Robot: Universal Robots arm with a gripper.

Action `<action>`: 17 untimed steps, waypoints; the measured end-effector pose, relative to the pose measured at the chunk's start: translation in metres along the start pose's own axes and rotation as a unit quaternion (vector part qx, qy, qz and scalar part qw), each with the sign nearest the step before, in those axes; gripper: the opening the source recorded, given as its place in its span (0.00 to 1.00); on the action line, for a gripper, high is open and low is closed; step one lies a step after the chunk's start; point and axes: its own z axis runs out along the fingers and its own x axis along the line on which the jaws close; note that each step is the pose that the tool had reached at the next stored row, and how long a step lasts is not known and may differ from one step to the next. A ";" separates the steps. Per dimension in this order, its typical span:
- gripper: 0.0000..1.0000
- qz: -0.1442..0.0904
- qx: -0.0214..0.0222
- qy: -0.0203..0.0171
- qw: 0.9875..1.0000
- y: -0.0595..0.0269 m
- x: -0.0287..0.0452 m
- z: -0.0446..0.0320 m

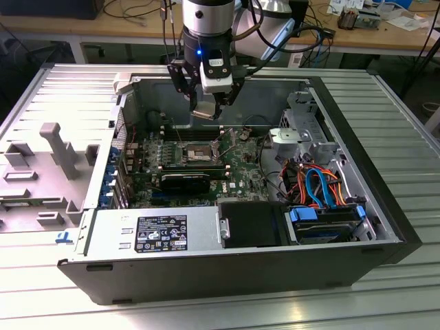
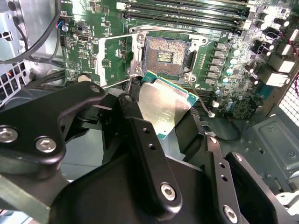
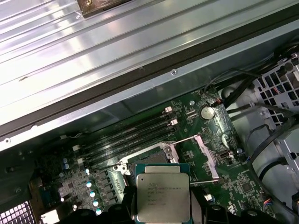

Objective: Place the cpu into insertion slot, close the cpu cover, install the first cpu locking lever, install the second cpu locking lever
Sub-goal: 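Place the cpu into insertion slot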

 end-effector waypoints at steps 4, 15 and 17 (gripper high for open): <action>0.55 0.003 0.000 0.000 1.000 0.0000 0.0000 0.0000; 0.55 0.032 -0.001 -0.003 0.999 0.0000 0.0000 0.0000; 0.55 0.034 -0.001 -0.003 0.999 0.0000 0.0000 0.0000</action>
